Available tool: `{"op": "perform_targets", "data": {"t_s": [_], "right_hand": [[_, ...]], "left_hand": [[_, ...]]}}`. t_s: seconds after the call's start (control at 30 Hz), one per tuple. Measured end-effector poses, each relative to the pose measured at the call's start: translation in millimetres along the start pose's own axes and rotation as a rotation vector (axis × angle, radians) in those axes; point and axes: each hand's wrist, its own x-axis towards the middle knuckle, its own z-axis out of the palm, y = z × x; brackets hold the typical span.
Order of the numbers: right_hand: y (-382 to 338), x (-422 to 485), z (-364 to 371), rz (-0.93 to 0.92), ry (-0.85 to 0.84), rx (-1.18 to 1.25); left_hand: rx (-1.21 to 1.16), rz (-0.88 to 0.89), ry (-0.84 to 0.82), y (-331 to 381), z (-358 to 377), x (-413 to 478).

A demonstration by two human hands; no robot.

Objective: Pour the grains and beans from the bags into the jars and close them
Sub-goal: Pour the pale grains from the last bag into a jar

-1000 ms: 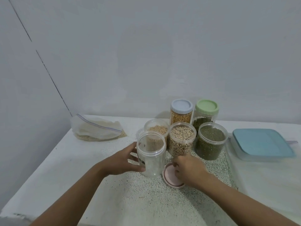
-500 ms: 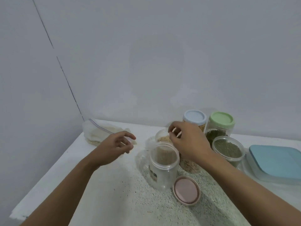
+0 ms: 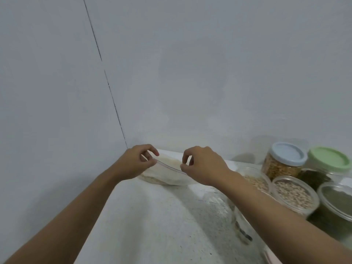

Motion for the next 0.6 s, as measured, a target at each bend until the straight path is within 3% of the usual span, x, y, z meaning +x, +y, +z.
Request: {"op": "perform_targets", "data": {"t_s": [0.23,0.43,0.6], "right_hand": [[-12.8,62.7,54.5,0.113,-0.095,-0.118],[-6.1,88.9,93.0,0.239,-0.175,-0.223],[-8.4,90.8,96.9,0.205,-0.190,-0.276]], "left_hand": [[0.248,0.249,-0.188,-44.7,10.1,53.4],[0.557,0.288,-0.437,-67.1,34.7,95.0],[0.669,0.333,-0.498,-72.3,34.5,101.4]]}}
